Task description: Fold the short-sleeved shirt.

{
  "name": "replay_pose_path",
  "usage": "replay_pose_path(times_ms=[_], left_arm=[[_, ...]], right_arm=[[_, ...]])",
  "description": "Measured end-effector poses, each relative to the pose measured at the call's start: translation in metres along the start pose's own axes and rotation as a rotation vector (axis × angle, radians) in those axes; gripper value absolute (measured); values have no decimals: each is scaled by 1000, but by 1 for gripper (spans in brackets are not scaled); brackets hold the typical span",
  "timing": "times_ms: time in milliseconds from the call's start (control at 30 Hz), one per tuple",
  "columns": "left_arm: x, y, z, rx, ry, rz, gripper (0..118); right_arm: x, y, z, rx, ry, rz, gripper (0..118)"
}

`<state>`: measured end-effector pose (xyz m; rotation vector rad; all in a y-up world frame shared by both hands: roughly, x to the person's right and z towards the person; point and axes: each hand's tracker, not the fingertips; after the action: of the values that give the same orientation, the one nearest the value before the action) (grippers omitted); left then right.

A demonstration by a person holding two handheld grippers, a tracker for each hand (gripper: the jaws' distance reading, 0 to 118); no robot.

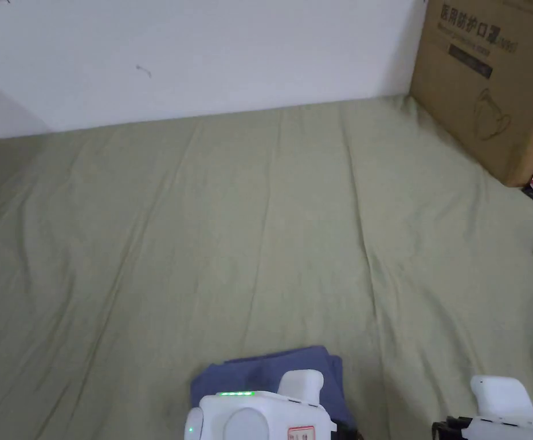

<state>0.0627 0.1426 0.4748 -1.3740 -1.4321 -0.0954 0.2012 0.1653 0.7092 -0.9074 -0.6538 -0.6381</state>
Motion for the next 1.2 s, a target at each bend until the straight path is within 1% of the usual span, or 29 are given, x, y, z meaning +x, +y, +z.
replay_pose_path(times_ms=[67, 100, 200, 267, 367, 467, 533, 567, 600, 633, 667, 733, 767, 800, 833, 867, 900, 933, 967, 1000, 1033, 1133, 1167, 1200], left_arm=[[-16, 1, 25, 66, -76, 78, 0], [-24, 1, 40, 100, -77, 108, 0], [-51, -5, 87, 207, 12, 120, 0], [-72, -14, 113, 251, 74, 146, 0], [-112, -33, 141, 293, 91, 285, 0], [-139, -54, 154, 328, 95, 369, 0], [-152, -64, 154, 320, 82, 397, 0], [-158, -68, 154, 322, 75, 424, 0], [-162, -71, 152, 327, 64, 437, 0], [-166, -73, 151, 331, 43, 460, 0], [-168, -75, 149, 333, 17, 485, 0], [-171, -75, 147, 340, -32, 482, 1], [-172, -74, 145, 340, -57, 488, 4], [-174, -72, 143, 334, -79, 487, 19], [-175, -69, 140, 331, -87, 486, 46], [-175, -65, 137, 330, -85, 487, 84], [-175, -61, 133, 324, -85, 483, 115], [-172, -57, 129, 309, -79, 476, 115], [-172, -54, 123, 289, -86, 471, 118], [-173, -51, 118, 286, -131, 459, 118], [-176, -51, 114, 325, -170, 460, 116], [-183, -38, 95, 277, -179, 500, 118], [-185, -35, 87, 269, -197, 502, 118], [-180, -33, 86, 264, -245, 485, 118]], right_arm=[[-9, 5, 1, 5, 12, 17, 4], [-16, 7, 1, 7, 18, 30, 4], [-42, 18, 2, 23, 63, 109, 4], [-63, 26, 1, 38, 91, 146, 4], [-98, 33, -11, 26, 159, 218, 4], [-132, 35, -38, -14, 173, 304, 4], [-147, 37, -65, -75, 181, 316, 4], [-154, 37, -83, -122, 165, 320, 4], [-157, 35, -99, -141, 140, 350, 4], [-158, 33, -108, -153, 111, 357, 4], [-158, 34, -107, -140, 121, 334, 4], [-155, 39, -97, -133, 135, 306, 4], [-153, 41, -97, -136, 143, 302, 4], [-149, 42, -99, -144, 153, 292, 4], [-146, 42, -98, -150, 166, 271, 4], [-145, 42, -99, -153, 174, 238, 4], [-144, 42, -99, -152, 178, 216, 4], [-143, 42, -98, -152, 178, 215, 4], [-143, 42, -98, -150, 178, 218, 4], [-143, 41, -98, -149, 179, 222, 4], [-143, 41, -98, -148, 179, 228, 4], [-145, 41, -98, -149, 174, 233, 4], [-145, 41, -98, -149, 173, 233, 4], [-145, 41, -98, -148, 173, 231, 4]])
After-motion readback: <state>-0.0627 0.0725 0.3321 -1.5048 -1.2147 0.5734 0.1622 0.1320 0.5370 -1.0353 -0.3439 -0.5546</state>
